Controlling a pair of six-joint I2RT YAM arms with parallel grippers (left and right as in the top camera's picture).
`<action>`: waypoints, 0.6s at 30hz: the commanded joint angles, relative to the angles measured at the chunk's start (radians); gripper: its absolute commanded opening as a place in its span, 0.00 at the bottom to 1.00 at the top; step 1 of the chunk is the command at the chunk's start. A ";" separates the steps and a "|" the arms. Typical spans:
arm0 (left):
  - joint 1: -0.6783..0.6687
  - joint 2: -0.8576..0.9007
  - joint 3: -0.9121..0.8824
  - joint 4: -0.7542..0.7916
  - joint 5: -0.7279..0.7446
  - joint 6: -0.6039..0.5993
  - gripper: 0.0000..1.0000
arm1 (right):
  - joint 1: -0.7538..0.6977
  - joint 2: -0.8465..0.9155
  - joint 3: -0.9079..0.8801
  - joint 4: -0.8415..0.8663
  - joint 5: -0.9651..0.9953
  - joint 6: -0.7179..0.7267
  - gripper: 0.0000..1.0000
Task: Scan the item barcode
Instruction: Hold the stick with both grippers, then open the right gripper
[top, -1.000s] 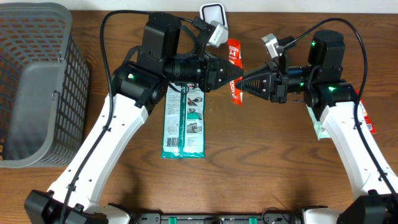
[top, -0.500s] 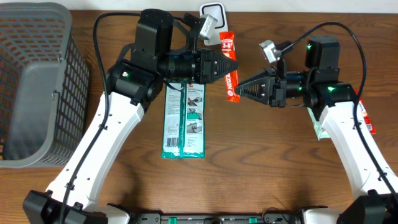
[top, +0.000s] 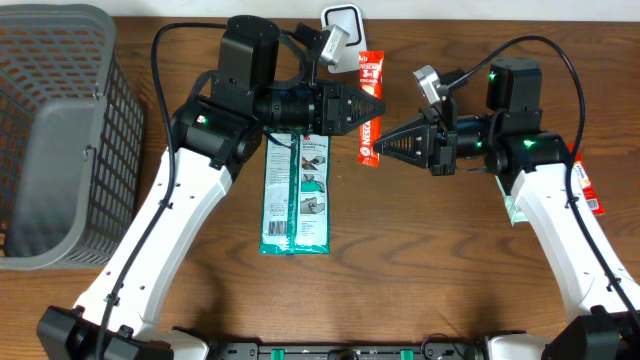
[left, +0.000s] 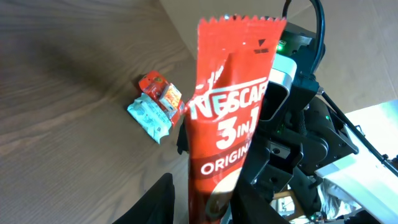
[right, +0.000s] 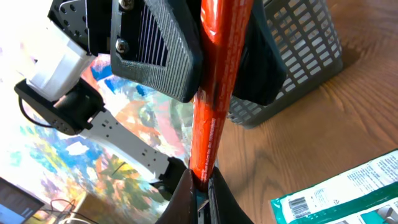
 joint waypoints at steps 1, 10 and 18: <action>0.002 -0.006 0.009 -0.011 0.013 -0.005 0.51 | 0.007 -0.011 0.000 0.014 -0.013 -0.022 0.01; -0.032 -0.005 -0.006 -0.026 0.006 0.010 0.52 | 0.007 -0.011 0.000 0.023 0.038 -0.017 0.01; -0.032 -0.005 -0.007 -0.090 -0.172 0.052 0.51 | 0.001 -0.011 0.000 0.079 0.146 0.110 0.01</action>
